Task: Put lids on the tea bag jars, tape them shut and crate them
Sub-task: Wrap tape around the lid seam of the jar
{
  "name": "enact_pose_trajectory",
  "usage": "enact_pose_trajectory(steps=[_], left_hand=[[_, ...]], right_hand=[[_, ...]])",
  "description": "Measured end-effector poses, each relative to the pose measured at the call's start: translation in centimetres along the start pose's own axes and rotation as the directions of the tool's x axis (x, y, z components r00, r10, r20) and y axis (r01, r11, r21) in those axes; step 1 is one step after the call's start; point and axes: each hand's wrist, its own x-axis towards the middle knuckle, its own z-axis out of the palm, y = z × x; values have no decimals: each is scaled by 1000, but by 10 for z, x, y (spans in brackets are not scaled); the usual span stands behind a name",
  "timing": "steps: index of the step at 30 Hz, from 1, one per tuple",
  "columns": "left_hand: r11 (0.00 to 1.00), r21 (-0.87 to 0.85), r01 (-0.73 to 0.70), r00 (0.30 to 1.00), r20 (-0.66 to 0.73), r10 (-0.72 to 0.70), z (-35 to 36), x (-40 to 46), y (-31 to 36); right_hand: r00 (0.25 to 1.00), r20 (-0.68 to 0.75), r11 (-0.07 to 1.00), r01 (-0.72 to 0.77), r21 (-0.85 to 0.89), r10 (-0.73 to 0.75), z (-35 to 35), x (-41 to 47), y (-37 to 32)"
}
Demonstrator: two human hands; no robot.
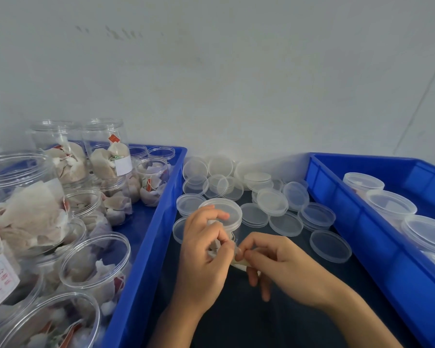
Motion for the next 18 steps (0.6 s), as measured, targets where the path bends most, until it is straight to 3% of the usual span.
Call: enact_pose_trajectory(steps=[3, 7, 11, 16, 18], left_hand=[[999, 42, -23, 1000, -10, 24, 0, -1, -5], [995, 93, -39, 998, -47, 44, 2, -3, -8], [996, 42, 78, 987, -144, -71, -2, -4, -13], [979, 102, 178, 977, 96, -188, -2, -4, -20], [975, 123, 184, 972, 127, -199, -2, -4, -25]], right_hand=[[999, -37, 994, -23, -108, 19, -1, 3, 0], [975, -217, 920, -42, -389, -47, -1, 6, 2], [943, -296, 811, -52, -583, -152, 0, 5, 2], [913, -321, 695, -59, -717, -253, -2, 8, 3], [912, -313, 675, -56, -735, -265, -3, 11, 3]])
